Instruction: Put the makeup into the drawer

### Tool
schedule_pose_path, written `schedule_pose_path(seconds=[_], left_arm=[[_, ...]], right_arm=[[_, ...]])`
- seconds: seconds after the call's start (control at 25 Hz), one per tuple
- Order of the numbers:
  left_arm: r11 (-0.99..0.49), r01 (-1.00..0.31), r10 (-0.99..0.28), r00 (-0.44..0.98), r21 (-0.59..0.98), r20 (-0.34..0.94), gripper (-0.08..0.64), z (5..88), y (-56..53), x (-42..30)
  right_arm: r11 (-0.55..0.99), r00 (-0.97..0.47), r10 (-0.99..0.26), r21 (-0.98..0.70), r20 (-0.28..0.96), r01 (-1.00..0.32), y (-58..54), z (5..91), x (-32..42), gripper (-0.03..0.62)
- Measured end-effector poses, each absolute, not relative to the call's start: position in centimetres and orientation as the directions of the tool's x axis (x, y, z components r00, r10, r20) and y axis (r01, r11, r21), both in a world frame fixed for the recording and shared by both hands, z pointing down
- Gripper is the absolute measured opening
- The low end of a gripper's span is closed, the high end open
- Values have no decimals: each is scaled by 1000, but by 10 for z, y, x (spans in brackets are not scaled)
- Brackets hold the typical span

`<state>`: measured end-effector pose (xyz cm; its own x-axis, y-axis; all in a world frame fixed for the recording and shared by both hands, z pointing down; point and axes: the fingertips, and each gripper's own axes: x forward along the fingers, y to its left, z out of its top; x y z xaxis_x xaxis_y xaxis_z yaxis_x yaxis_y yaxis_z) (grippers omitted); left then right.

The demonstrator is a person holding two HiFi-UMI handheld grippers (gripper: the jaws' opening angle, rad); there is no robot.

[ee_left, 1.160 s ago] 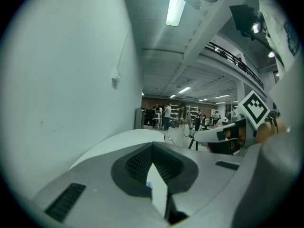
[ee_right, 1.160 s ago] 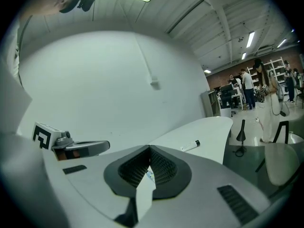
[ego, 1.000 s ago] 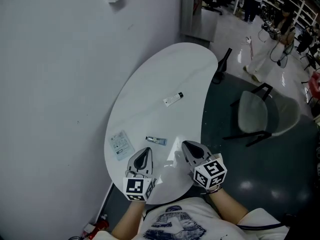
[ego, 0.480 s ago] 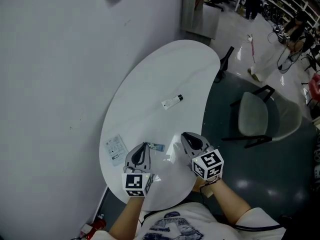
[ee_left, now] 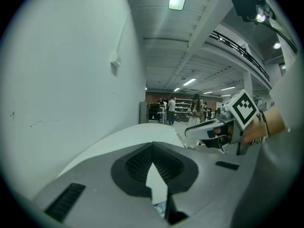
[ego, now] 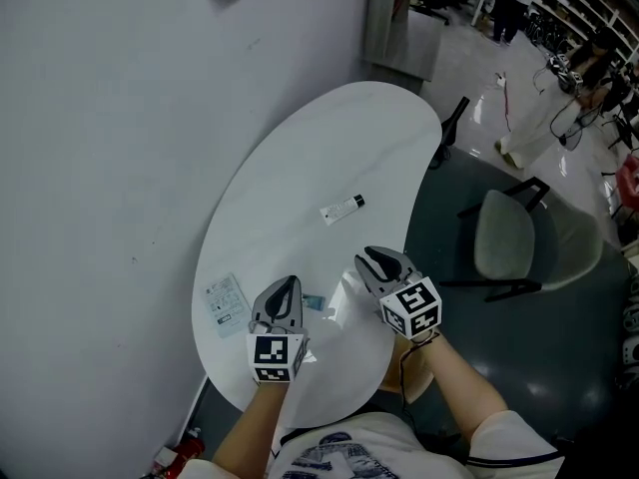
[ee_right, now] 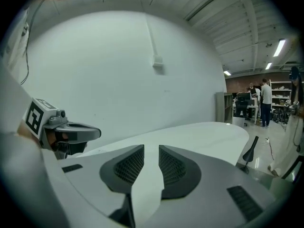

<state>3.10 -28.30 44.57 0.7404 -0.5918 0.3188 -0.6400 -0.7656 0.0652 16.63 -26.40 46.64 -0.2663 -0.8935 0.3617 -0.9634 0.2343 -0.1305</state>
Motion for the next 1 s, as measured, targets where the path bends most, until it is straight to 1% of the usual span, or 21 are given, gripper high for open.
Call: schedule_pose_path(seconds=[0.16,0.44,0.56,0.76,1.0], left_arm=[[-754,-653,-600,727,69,333,40,454,-292,36],[-762,-646,-593,727,52,345,40,462,-304,50],[-764,-643,-589,727,51,352,40,467,-308,54],[-761,-647,-589,722,53,363,40,478,-319,60],[-757,-652,-592,716,51,369,40,491,-339,71]], right_arm=[[311,-316,-863,-80,394,-947,-283,473,169,114],[430,-397,-801,-30,447,-902,-308,491,177,243],[467,-412,-776,-5,477,-884,-317,504,181,276],[500,-402,-758,62,514,-864,-335,520,186,284],[507,-403,-755,69,518,-859,-354,536,189,284]])
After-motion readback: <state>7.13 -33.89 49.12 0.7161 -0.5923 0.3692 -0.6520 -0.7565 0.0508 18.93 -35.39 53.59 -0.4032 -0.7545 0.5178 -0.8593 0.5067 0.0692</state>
